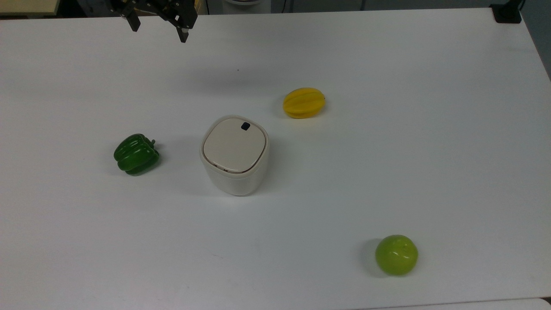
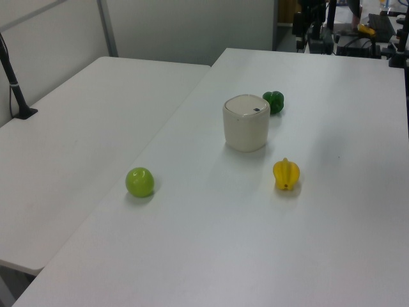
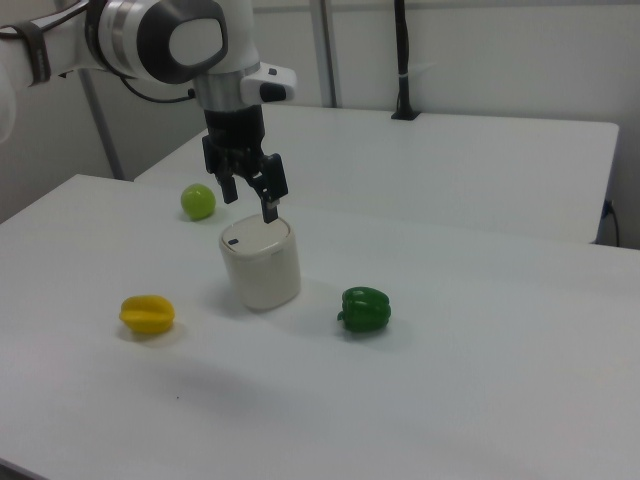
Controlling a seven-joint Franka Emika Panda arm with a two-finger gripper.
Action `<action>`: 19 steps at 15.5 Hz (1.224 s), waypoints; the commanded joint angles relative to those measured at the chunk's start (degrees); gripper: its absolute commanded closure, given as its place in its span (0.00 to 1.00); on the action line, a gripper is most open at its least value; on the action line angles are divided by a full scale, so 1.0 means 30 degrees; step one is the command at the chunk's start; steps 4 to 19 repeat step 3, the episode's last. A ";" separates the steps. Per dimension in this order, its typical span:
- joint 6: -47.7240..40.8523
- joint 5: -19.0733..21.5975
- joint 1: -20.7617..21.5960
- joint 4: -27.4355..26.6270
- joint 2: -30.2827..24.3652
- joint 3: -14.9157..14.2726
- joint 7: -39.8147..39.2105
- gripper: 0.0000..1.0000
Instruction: Close garbage bin
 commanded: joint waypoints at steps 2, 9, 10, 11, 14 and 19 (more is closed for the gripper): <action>0.0486 -0.0286 0.0174 -0.0164 0.0172 -0.0131 0.0124 0.00; 0.0486 -0.0257 0.0144 -0.0164 0.0172 -0.0131 0.0124 0.00; 0.0486 -0.0257 0.0144 -0.0164 0.0172 -0.0131 0.0124 0.00; 0.0486 -0.0257 0.0144 -0.0164 0.0172 -0.0131 0.0124 0.00; 0.0486 -0.0257 0.0144 -0.0164 0.0172 -0.0131 0.0124 0.00; 0.0486 -0.0257 0.0144 -0.0164 0.0172 -0.0131 0.0124 0.00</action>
